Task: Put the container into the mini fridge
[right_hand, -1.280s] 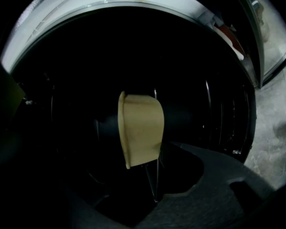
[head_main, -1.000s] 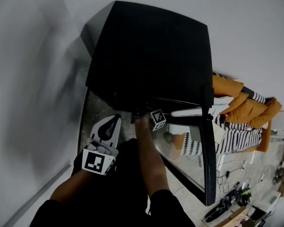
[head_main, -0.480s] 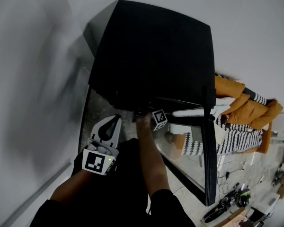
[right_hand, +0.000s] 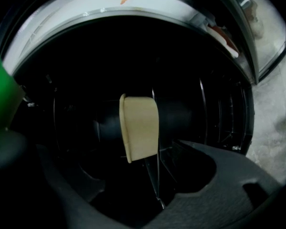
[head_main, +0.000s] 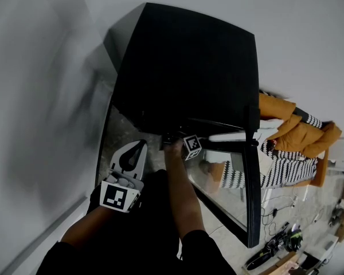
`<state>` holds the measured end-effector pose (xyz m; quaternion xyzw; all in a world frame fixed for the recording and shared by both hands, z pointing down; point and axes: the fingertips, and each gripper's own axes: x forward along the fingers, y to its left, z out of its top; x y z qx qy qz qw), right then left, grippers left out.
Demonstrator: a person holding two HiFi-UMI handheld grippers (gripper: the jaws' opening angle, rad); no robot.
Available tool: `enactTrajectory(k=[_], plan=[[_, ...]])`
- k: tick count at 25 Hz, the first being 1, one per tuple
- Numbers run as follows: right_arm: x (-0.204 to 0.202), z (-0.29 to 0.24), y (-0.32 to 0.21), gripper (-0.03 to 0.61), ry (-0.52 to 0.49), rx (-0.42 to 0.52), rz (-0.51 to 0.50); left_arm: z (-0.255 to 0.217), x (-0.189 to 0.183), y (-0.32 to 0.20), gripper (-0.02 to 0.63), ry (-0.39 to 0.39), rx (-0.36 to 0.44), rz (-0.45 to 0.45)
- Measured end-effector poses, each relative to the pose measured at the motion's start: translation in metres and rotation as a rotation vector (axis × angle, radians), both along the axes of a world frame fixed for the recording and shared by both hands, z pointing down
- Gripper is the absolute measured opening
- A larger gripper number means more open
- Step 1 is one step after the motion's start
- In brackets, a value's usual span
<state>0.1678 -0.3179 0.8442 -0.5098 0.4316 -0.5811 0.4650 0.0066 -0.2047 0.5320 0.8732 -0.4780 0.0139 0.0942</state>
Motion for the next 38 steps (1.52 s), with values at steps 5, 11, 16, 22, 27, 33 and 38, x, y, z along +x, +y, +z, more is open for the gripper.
enactTrajectory(k=[5, 11, 16, 22, 27, 33, 38], plan=[[-0.006, -0.005, 0.014, 0.310, 0.002, -0.031, 0.009, -0.015, -0.003, 0.000, 0.005, 0.000, -0.005, 0.002], [-0.010, -0.016, 0.040, 0.310, -0.020, -0.074, 0.021, -0.034, -0.001, 0.001, 0.005, 0.007, -0.050, 0.016], [-0.016, -0.023, 0.061, 0.308, -0.020, -0.120, 0.003, -0.049, 0.001, 0.004, 0.005, 0.012, -0.059, 0.028], [-0.020, -0.035, 0.070, 0.143, 0.062, -0.147, -0.023, -0.054, -0.006, 0.007, 0.005, 0.028, -0.061, 0.016], [-0.024, -0.037, 0.085, 0.029, 0.125, -0.199, -0.052, -0.050, -0.019, 0.016, 0.005, 0.040, -0.082, 0.013], [-0.033, -0.047, 0.102, 0.003, 0.156, -0.256, -0.086, -0.058, -0.036, 0.021, 0.005, 0.048, -0.071, 0.014], [-0.041, -0.074, 0.110, 0.002, 0.285, -0.298, -0.182, -0.070, -0.049, 0.022, 0.005, 0.054, -0.064, 0.026]])
